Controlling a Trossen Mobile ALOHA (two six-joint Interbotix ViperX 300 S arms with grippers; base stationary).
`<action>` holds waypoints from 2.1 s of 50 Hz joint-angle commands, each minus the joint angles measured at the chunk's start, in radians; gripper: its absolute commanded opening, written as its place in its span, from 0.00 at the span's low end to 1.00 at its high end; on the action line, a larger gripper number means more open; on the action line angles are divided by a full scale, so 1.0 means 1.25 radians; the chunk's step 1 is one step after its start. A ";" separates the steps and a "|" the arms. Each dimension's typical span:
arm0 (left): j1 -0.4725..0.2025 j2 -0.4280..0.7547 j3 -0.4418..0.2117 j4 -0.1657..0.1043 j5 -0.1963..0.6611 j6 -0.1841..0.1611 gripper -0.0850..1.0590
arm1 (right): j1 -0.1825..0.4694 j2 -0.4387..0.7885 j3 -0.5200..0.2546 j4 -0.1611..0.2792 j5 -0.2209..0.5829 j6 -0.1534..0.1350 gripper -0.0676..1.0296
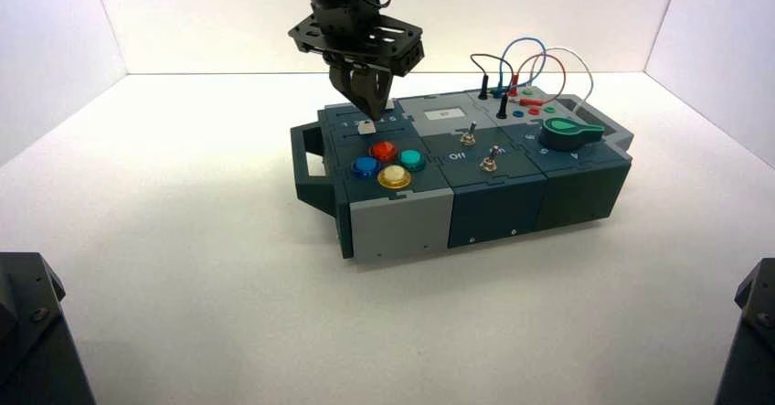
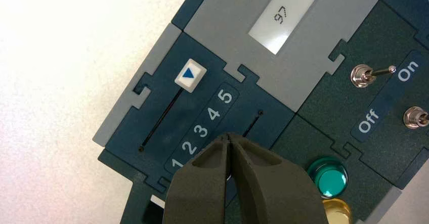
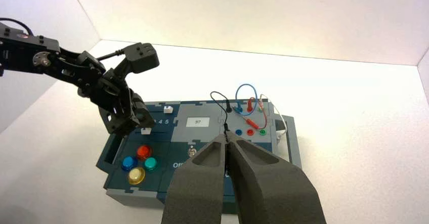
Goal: Move the bottom slider to position 1.
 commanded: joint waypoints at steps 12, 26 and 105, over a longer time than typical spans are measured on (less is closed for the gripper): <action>0.004 -0.015 -0.005 0.001 0.006 0.006 0.05 | -0.002 0.006 -0.018 -0.001 -0.009 0.002 0.04; 0.002 -0.015 0.005 0.001 0.010 0.007 0.05 | -0.002 0.005 -0.018 -0.001 -0.009 0.002 0.04; 0.002 -0.048 0.049 0.001 0.022 0.011 0.05 | -0.002 0.006 -0.018 -0.001 -0.009 0.002 0.04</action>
